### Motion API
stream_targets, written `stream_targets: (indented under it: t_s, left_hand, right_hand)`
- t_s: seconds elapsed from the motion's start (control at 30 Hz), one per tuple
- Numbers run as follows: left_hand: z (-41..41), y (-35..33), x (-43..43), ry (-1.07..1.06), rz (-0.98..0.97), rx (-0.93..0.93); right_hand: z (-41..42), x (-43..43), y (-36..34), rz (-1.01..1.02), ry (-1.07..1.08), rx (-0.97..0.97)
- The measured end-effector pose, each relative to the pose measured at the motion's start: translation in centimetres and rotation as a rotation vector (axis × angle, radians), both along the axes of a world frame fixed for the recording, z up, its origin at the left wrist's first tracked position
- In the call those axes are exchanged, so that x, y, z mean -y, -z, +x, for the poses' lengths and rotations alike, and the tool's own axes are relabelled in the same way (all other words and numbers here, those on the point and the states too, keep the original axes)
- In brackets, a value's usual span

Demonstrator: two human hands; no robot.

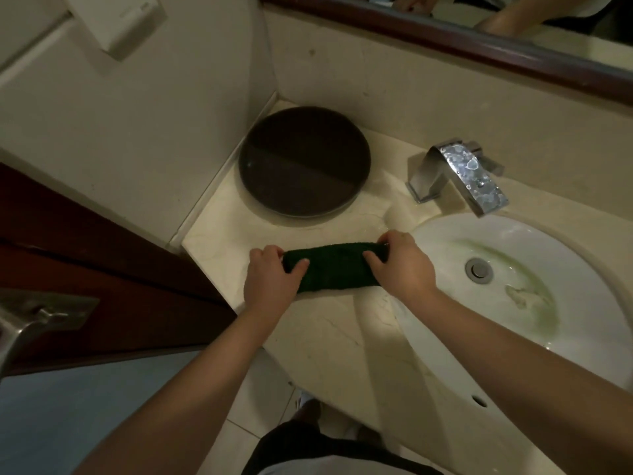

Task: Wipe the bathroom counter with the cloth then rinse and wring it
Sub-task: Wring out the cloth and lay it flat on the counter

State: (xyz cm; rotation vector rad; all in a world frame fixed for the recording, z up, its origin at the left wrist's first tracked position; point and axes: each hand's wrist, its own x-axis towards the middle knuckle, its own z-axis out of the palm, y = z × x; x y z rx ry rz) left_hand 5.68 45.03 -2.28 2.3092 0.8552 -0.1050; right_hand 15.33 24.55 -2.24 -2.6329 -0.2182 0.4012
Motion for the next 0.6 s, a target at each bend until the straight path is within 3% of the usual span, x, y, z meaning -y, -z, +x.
stream_targets:
  t_s: [0.17, 0.3, 0.4, 0.5, 0.6]
  left_hand:
    - [0.5, -0.4, 0.3, 0.106, -0.143, -0.141]
    - [1.2, -1.5, 0.1, 0.158, -0.207, -0.067]
    - [1.6, -2.6, -0.1, 0.194, -0.295, -0.025]
    - [2.5, -3.9, -1.1, 0.053, -0.475, 0.091]
    - [4.0, -5.0, -2.7, -0.100, -0.697, 0.197]
  right_hand:
    - [-0.4, -0.3, -0.5, -0.168, -0.089, -0.109]
    - [-0.2, -0.9, -0.6, -0.240, -0.179, -0.157]
    - [0.4, -1.0, -1.5, -0.161, -0.213, -0.218]
    - [2.0, -0.8, -2.9, 0.016, -0.136, -0.342]
    - [4.8, -1.8, -4.9, 0.148, -0.069, -0.203]
